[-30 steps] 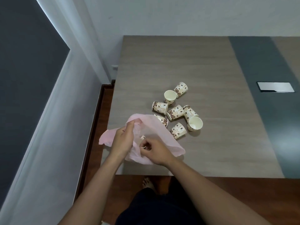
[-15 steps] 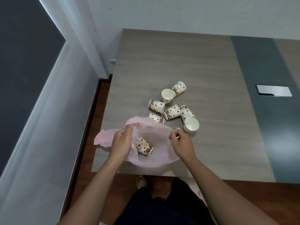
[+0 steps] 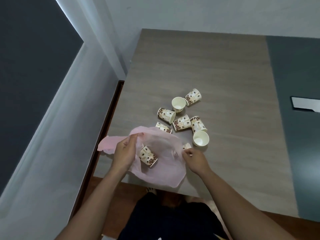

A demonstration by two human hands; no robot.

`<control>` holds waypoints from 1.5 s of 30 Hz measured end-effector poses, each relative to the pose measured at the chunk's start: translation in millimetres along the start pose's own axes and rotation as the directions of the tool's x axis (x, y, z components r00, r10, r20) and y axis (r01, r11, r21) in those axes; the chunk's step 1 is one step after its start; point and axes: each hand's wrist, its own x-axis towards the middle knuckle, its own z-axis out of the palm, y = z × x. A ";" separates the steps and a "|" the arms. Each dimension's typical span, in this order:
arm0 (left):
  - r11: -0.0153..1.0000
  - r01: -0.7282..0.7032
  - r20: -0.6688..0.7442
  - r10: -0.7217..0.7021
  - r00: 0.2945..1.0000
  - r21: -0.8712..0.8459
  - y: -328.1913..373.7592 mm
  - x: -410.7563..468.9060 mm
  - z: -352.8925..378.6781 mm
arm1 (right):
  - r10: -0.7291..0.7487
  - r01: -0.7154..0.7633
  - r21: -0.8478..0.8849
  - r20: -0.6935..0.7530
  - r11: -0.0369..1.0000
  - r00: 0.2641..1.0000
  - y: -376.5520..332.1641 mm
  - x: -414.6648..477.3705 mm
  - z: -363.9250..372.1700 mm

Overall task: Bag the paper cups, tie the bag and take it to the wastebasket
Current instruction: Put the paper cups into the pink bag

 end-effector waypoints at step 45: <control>0.979 0.039 -0.043 -0.048 0.998 -0.200 23.7 0.9 10.0 | -0.215 0.189 -0.192 -0.123 0.963 0.969 -55.1 24.1 -49.5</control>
